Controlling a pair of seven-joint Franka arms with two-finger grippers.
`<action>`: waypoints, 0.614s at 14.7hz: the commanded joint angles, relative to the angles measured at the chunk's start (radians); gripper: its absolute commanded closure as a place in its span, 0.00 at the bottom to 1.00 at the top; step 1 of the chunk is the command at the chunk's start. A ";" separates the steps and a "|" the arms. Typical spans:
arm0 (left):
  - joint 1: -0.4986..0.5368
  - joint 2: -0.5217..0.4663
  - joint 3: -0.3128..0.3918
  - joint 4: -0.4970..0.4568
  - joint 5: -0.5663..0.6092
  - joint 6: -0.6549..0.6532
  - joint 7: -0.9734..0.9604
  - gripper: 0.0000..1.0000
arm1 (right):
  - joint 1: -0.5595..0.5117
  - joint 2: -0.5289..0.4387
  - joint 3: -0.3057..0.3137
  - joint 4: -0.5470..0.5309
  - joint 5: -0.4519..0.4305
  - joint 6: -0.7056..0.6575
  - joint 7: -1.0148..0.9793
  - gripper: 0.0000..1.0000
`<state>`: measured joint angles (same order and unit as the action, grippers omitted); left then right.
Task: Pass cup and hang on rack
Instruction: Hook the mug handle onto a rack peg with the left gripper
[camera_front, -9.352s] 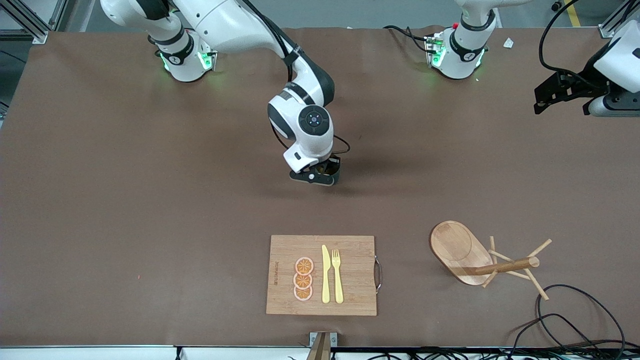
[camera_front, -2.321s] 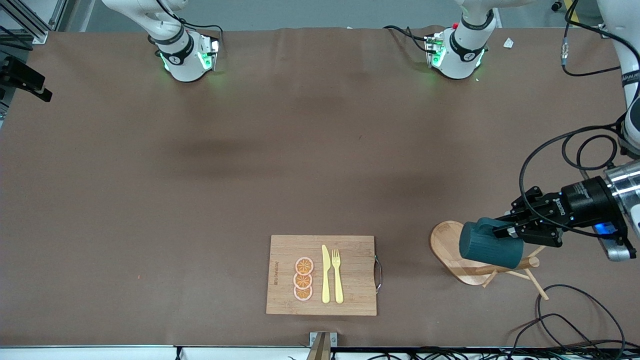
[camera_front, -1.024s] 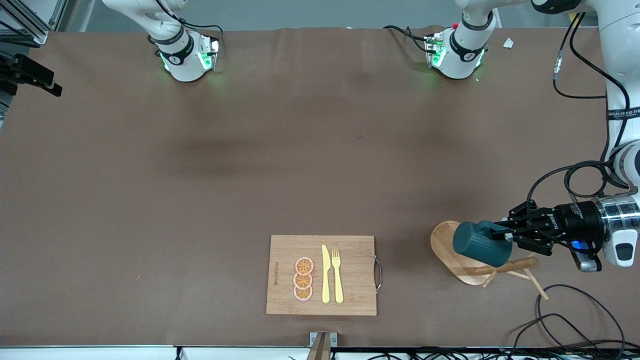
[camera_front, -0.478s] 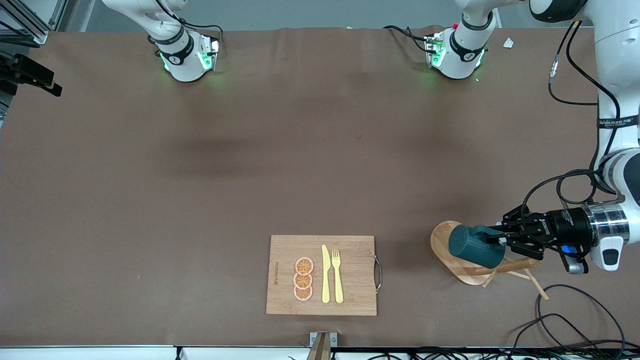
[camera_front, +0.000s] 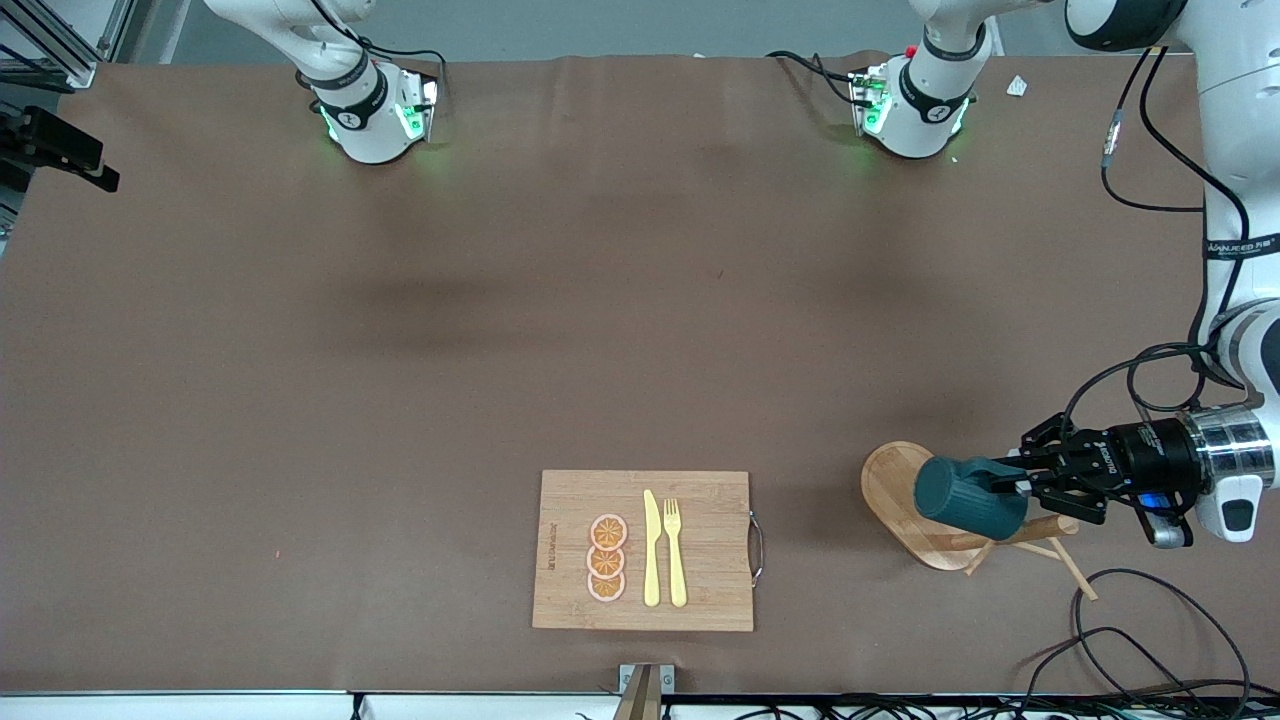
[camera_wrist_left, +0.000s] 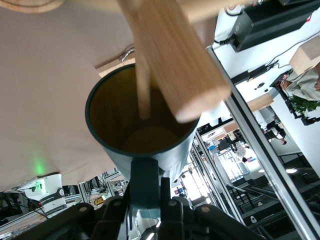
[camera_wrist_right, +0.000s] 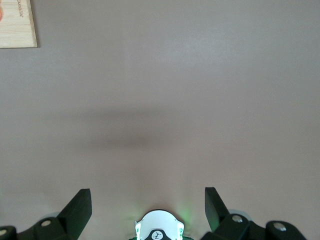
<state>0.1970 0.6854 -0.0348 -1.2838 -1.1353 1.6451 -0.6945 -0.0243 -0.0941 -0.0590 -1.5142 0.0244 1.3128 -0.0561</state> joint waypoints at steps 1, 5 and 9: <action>0.009 0.016 -0.001 0.014 -0.023 -0.014 -0.002 1.00 | -0.016 -0.006 0.016 -0.008 -0.015 0.008 -0.024 0.00; 0.021 0.029 -0.001 0.014 -0.023 -0.011 0.003 1.00 | -0.009 -0.006 0.019 -0.006 -0.031 0.013 -0.024 0.00; 0.022 0.040 0.001 0.014 -0.023 -0.008 0.004 0.99 | -0.011 -0.007 0.018 -0.014 -0.018 0.014 -0.022 0.00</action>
<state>0.2141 0.7164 -0.0347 -1.2838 -1.1353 1.6456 -0.6945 -0.0242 -0.0942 -0.0498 -1.5142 0.0060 1.3199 -0.0676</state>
